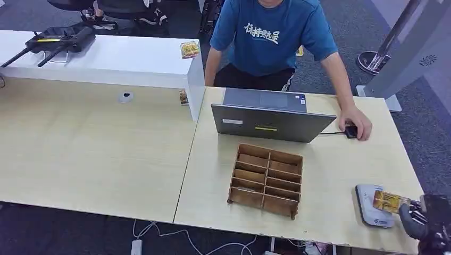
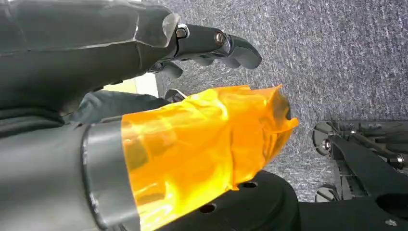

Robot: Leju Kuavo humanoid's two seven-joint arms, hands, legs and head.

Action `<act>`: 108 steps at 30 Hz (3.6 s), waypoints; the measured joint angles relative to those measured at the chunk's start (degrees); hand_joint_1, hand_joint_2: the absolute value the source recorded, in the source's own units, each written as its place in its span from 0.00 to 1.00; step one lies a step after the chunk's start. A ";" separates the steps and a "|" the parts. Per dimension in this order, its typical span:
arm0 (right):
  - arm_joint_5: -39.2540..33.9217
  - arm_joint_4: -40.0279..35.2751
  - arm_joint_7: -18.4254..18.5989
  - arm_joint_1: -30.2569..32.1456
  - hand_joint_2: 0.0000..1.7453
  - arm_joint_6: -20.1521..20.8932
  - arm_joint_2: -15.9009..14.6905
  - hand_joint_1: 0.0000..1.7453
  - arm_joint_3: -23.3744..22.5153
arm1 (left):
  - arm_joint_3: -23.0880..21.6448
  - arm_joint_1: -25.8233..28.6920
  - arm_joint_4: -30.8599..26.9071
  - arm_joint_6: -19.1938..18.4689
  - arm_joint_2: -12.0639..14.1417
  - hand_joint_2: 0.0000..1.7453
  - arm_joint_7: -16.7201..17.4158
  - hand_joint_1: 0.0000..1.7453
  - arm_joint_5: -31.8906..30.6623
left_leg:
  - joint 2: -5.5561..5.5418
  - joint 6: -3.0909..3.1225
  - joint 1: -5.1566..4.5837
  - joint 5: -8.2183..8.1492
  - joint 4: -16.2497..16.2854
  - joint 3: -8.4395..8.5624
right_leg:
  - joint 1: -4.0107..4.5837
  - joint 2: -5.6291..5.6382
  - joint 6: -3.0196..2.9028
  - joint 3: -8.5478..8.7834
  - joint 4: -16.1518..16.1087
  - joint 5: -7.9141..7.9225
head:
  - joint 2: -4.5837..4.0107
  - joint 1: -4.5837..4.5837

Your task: Pass the card to the sensor for recognition and then transmit it.

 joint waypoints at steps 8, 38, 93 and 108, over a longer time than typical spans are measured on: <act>4.92 0.39 4.18 -0.05 1.00 0.61 -1.86 1.00 2.47 | 0.00 0.00 0.00 -0.02 0.02 0.00 0.42 0.00 -0.50 | 0.00 0.00 0.00 0.00 0.00 0.00 | 0.00 0.00 0.00 0.00 -0.01 0.00 | 0.00 0.00; 13.92 1.51 7.59 -2.21 1.00 1.99 -5.62 1.00 8.07 | 0.00 -0.01 0.00 -0.57 0.07 0.00 0.85 0.00 -0.96 | 0.01 0.00 0.00 0.00 0.01 0.03 | 0.00 0.01 0.00 0.02 -0.01 0.00 | 0.00 0.00; -5.85 -10.30 0.22 -6.95 1.00 3.86 -4.52 1.00 10.21 | 0.00 -0.01 0.00 -1.07 0.18 0.00 -0.59 0.00 -0.50 | 0.01 0.02 0.00 0.01 0.01 -0.01 | 0.00 0.01 0.01 0.02 0.00 0.01 | 0.00 0.00; 59.19 -16.85 9.18 -15.84 1.00 -23.56 -1.11 1.00 18.23 | -0.07 -0.46 0.00 -2.67 0.15 0.00 1.12 0.00 -4.31 | -0.03 -0.03 0.03 0.06 0.00 0.03 | 0.02 -0.02 -0.01 0.03 0.06 0.01 | 0.00 0.02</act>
